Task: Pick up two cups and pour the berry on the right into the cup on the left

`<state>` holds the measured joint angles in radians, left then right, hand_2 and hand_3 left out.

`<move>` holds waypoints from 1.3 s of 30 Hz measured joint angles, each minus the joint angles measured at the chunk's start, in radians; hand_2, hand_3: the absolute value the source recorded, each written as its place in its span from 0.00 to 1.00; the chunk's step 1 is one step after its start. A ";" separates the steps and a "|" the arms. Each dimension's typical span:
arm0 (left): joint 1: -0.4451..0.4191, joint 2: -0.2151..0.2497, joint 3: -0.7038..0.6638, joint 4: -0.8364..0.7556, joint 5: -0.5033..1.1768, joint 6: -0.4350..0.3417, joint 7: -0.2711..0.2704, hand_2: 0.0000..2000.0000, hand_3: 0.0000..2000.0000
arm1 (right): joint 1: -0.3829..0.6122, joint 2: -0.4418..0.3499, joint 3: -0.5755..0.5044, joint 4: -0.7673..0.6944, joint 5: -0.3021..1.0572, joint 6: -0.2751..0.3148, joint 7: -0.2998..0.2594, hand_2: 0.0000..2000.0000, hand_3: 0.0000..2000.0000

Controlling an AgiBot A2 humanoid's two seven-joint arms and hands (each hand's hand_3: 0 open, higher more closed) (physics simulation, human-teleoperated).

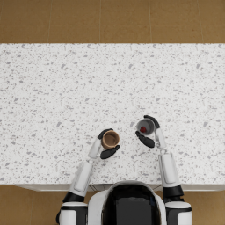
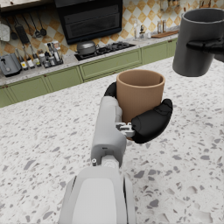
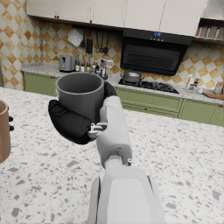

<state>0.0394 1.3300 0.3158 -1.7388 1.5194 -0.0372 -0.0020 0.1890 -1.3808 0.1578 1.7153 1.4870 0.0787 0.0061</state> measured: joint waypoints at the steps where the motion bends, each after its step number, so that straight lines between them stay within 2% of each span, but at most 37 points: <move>1: 0.005 0.006 0.009 -0.003 0.032 0.000 0.000 1.00 0.64 | 0.001 -0.002 0.002 0.016 0.032 0.000 0.000 1.00 0.64; 12: 0.049 0.058 0.066 0.048 0.110 0.002 -0.001 1.00 0.64 | 0.045 -0.039 0.017 0.161 0.382 0.003 0.000 1.00 0.64; 18: 0.053 0.070 0.070 0.066 0.112 0.001 -0.001 1.00 0.64 | 0.071 -0.059 0.019 0.208 0.573 0.012 0.001 1.00 0.64; 25: 0.060 0.085 0.070 0.082 0.240 -0.001 0.000 1.00 0.64 | 0.079 -0.072 0.042 0.255 0.798 0.017 0.002 1.00 0.64; 39: 0.063 0.104 0.062 0.099 0.255 -0.005 0.000 1.00 0.64 | 0.054 -0.074 0.086 0.327 1.247 0.023 0.003 1.00 0.64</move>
<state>0.1020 1.4339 0.3776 -1.6394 1.7748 -0.0421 -0.0020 0.2428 -1.4545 0.2439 2.0425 2.7344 0.1014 0.0091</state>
